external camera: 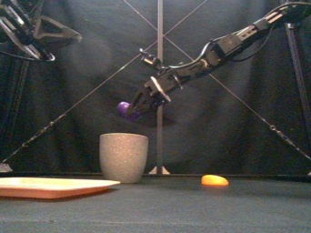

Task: Pick the eggplant then place it in the grey bowl
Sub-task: Drop eggplant in the grey bowl and return to neutral

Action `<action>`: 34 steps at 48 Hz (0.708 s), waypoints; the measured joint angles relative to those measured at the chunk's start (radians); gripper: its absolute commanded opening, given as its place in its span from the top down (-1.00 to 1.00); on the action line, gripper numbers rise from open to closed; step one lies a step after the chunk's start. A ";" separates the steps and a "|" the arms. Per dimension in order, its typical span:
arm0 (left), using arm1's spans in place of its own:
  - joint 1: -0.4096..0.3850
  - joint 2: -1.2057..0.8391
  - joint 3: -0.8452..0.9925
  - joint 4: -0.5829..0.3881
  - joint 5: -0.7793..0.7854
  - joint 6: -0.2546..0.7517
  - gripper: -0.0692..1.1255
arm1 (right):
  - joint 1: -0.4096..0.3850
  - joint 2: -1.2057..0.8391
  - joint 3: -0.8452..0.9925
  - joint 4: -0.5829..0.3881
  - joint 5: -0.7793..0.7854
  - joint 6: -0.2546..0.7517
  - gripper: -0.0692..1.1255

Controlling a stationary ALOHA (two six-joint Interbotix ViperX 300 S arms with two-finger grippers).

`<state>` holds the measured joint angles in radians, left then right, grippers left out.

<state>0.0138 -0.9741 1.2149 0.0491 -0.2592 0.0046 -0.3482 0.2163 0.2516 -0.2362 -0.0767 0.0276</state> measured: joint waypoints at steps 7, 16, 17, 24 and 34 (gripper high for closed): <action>0.000 -0.005 0.002 0.000 0.006 0.000 0.93 | 0.000 0.018 -0.008 0.006 0.002 0.003 -0.71; 0.000 -0.009 0.002 0.000 0.009 0.000 0.93 | 0.006 0.017 -0.008 0.006 0.000 0.002 -0.81; 0.000 -0.009 0.002 0.000 0.009 0.000 0.93 | 0.006 0.017 -0.008 0.006 0.000 0.002 -0.81; 0.000 -0.011 0.002 0.000 0.009 0.000 0.93 | 0.006 -0.017 -0.002 0.006 0.000 0.000 -0.81; 0.000 -0.011 0.002 0.000 0.009 0.000 0.93 | 0.018 -0.193 0.103 0.035 -0.025 0.003 -0.81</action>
<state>0.0138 -0.9848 1.2164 0.0491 -0.2500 0.0046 -0.3298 0.0230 0.3543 -0.2010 -0.1012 0.0307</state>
